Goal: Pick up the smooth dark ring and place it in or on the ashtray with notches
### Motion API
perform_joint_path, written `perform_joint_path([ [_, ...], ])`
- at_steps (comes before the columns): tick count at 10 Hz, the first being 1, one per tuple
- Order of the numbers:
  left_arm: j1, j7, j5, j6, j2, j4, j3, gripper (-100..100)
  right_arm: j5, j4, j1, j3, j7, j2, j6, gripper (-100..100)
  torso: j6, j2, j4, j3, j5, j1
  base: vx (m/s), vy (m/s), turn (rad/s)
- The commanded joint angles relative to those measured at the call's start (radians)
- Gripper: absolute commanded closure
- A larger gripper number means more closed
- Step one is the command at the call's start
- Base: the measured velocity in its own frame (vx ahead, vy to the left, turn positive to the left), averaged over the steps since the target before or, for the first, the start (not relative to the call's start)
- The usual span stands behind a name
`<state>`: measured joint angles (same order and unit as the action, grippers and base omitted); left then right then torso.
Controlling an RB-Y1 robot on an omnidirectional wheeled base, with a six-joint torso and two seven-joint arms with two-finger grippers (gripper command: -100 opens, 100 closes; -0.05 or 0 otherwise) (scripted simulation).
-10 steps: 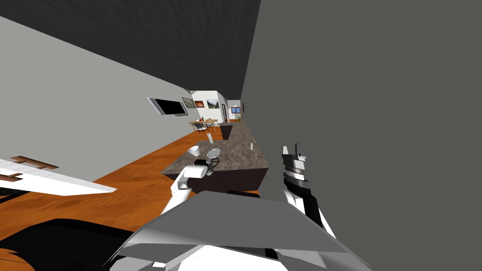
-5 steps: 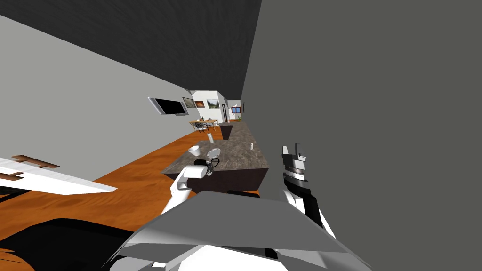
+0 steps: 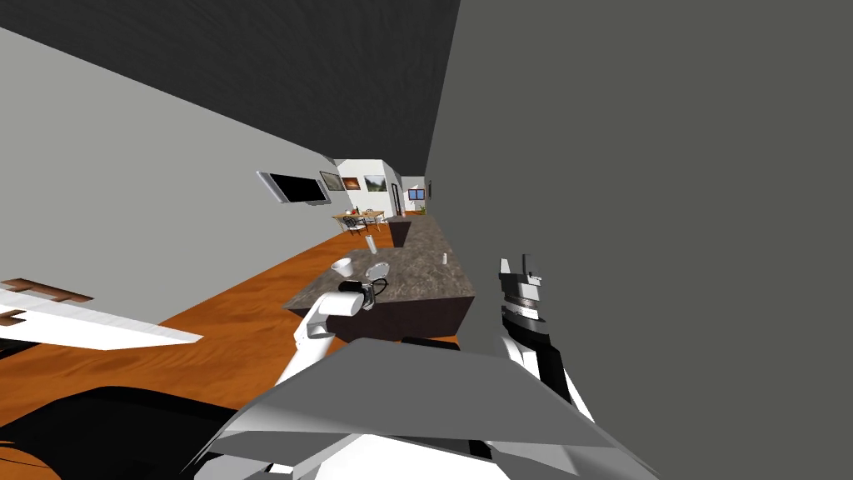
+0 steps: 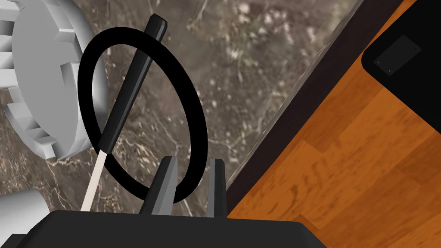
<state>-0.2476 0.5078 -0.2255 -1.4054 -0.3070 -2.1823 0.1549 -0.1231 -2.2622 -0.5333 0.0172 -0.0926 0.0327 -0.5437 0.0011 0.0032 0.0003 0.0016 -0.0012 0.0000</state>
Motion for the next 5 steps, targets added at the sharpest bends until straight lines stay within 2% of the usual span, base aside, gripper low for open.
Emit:
perform_joint_path([
  [1,0.012,0.007,0.018,0.007,0.0,-0.029,0.022,100,0.0,0.0,0.0,0.0,0.0,0.0,0.0,0,0.0,0.0,0.0,0.0,0.0,0.0,-0.067,0.046,-0.089],
  [3,0.013,0.02,0.035,0.003,-0.005,-0.059,0.079,100,0.0,0.0,0.0,0.0,0.0,0.0,0.0,0,-0.001,0.003,0.0,0.002,0.001,0.003,-0.097,0.072,-0.168],
  [5,0.011,0.027,0.044,-0.003,-0.007,-0.074,0.112,100,0.0,0.0,0.0,0.0,0.0,0.0,0.0,0,-0.002,0.007,0.001,0.004,0.002,0.006,-0.109,0.066,-0.115],
])
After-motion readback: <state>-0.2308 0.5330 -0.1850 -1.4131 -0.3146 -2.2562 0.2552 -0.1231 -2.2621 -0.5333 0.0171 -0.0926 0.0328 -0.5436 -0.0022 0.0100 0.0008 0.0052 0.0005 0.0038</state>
